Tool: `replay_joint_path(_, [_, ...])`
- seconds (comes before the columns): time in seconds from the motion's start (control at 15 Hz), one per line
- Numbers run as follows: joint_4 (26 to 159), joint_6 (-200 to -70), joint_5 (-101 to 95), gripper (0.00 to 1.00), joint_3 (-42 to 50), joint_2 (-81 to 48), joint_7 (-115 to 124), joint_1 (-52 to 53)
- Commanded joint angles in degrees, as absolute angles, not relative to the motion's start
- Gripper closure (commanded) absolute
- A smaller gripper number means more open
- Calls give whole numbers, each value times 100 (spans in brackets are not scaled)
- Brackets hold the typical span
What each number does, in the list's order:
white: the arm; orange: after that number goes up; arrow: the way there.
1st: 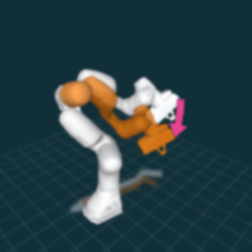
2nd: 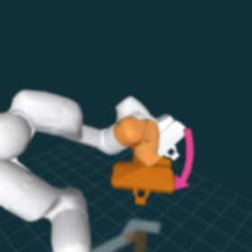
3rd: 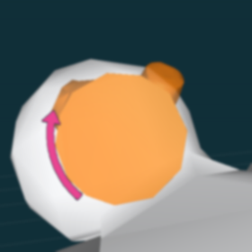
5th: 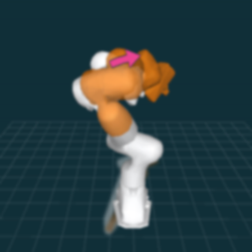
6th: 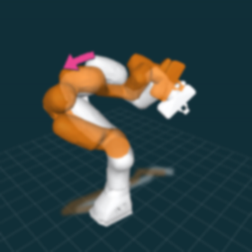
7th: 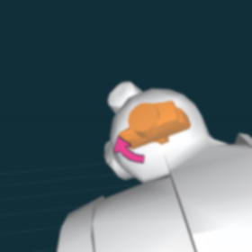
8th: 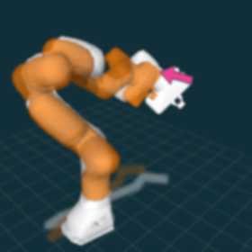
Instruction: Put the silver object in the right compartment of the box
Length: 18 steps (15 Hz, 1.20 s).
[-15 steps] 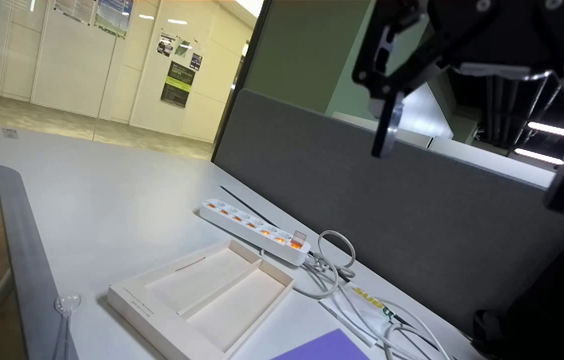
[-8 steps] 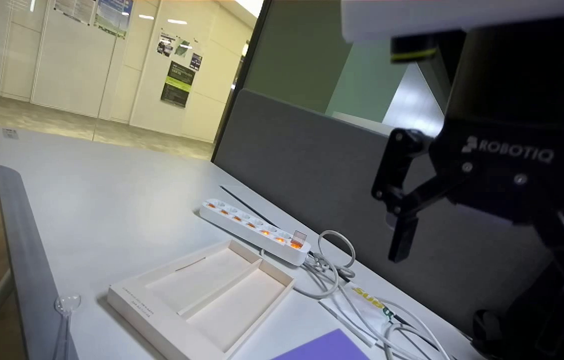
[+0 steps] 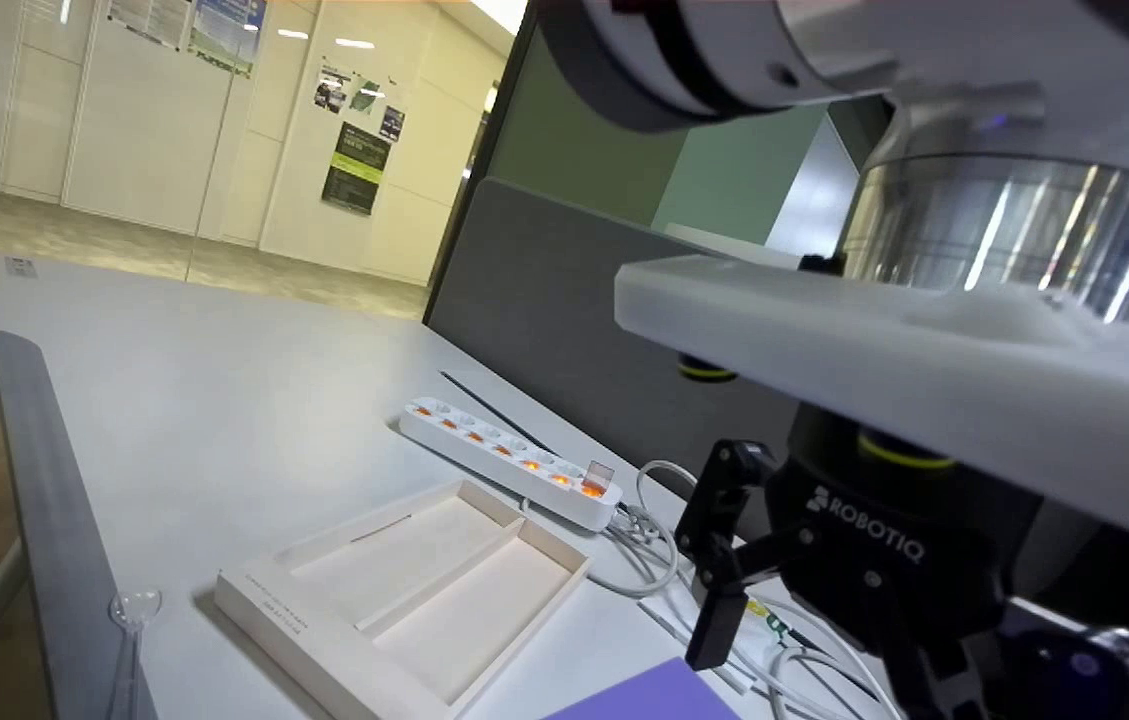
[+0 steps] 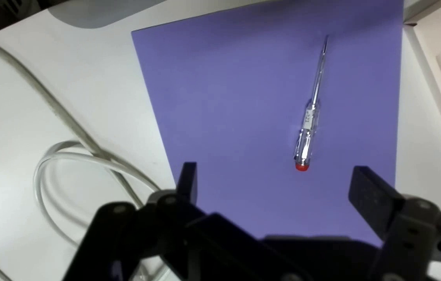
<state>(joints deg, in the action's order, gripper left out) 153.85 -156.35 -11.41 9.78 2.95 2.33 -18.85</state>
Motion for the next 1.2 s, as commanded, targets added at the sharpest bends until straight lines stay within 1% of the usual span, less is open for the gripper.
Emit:
replay_joint_path(0.0, [15051,-15558,-610,0,1051,-254,273,-1576])
replay_joint_path(0.4, [14797,-16327,237,0,984,-998,-38,-1392])
replay_joint_path(0.87, [14471,-16514,939,0,724,-1568,-481,-1564])
replay_joint_path(1.13, [14387,-16776,1012,0,622,-1941,-563,-1579])
